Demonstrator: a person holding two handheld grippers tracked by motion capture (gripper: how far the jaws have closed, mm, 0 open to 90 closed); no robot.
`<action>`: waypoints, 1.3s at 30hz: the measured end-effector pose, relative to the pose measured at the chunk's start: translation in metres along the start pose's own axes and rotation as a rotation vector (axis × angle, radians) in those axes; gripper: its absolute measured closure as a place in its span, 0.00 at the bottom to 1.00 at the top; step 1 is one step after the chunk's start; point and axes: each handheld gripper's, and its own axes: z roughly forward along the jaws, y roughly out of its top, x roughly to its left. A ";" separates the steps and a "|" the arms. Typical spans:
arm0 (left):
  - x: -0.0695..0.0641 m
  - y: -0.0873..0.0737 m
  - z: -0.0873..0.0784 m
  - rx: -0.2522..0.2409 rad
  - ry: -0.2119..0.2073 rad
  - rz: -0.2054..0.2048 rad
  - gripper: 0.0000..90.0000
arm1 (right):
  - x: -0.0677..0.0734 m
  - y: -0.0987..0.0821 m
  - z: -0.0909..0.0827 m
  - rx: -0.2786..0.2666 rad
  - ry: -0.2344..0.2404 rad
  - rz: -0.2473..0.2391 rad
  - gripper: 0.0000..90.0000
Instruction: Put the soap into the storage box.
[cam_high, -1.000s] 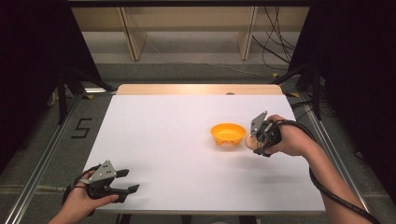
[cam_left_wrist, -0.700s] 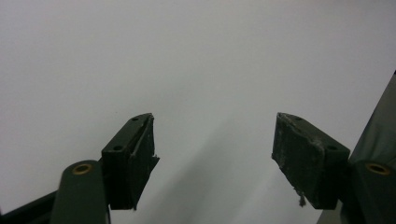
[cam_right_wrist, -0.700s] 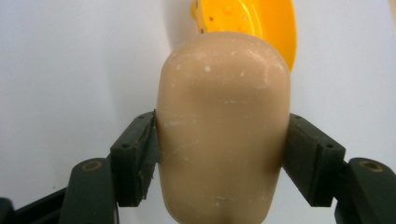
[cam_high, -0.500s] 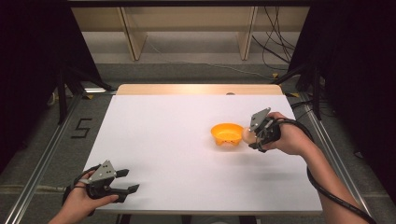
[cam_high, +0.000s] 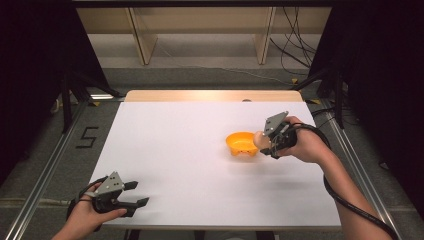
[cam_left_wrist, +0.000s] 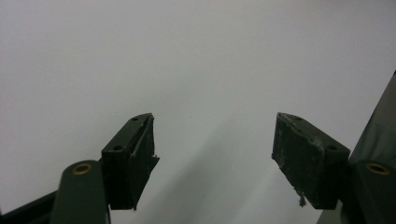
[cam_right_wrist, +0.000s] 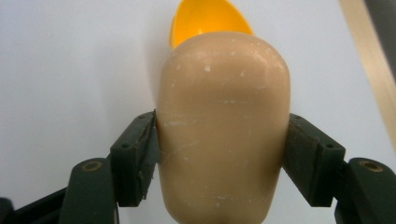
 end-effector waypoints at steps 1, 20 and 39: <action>0.000 0.000 0.000 -0.001 0.000 -0.001 0.33 | -0.001 0.001 0.000 -0.013 -0.007 -0.005 0.37; 0.000 0.000 0.000 -0.004 0.001 -0.002 0.33 | -0.010 0.008 0.008 -0.041 -0.024 0.012 0.37; 0.000 0.000 0.000 -0.014 -0.002 -0.002 0.33 | -0.026 0.024 0.019 0.000 0.019 -0.024 0.37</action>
